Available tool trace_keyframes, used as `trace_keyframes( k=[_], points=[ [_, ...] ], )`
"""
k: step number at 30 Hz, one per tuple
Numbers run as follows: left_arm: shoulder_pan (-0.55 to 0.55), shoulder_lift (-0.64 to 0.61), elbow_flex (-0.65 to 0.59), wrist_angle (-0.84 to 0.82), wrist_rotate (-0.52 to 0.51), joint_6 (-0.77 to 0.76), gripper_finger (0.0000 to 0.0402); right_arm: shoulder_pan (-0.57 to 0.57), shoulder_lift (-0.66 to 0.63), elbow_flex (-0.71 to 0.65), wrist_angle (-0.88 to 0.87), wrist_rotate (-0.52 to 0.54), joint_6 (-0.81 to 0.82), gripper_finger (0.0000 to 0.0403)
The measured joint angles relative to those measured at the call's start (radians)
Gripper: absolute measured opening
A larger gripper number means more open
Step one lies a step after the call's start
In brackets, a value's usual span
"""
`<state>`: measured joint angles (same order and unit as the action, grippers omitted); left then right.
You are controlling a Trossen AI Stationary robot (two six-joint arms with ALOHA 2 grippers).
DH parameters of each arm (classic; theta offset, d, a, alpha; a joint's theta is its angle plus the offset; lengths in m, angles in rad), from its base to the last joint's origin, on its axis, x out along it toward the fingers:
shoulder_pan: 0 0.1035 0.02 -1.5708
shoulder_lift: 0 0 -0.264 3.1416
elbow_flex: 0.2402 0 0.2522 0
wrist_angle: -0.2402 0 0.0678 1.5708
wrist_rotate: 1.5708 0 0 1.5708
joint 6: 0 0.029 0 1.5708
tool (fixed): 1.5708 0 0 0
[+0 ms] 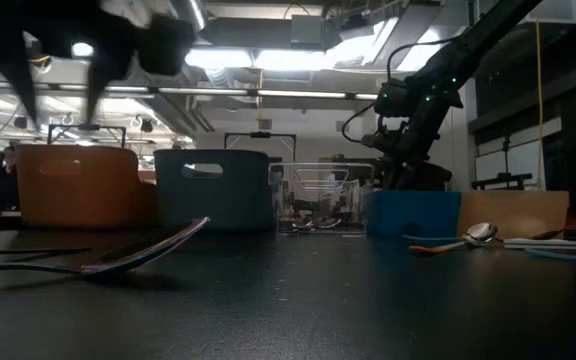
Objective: Sort silverware by color (type)
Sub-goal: Put the black spoon into the transparent bin
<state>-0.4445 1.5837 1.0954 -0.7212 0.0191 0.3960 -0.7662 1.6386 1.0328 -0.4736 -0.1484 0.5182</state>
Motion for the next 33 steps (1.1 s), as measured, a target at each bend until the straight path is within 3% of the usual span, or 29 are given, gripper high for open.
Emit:
trace_keyframes(
  k=[4,15,23,33],
  points=[
    [-0.034,0.000,-0.021,0.022,0.024,0.141,0.0092,0.000,0.000,0.000,0.000,-0.001,0.000,0.0079],
    [-0.070,0.056,-0.125,0.193,0.026,0.268,0.0080,0.000,0.000,0.001,0.000,-0.002,0.000,0.0079],
    [-0.072,0.141,-0.129,0.250,0.105,0.271,0.0080,0.000,0.000,0.001,0.000,-0.002,0.000,0.0079],
    [-0.071,0.161,-0.129,0.258,0.117,0.271,0.0080,0.000,0.000,0.001,0.000,-0.001,0.000,0.0079]
  ],
)
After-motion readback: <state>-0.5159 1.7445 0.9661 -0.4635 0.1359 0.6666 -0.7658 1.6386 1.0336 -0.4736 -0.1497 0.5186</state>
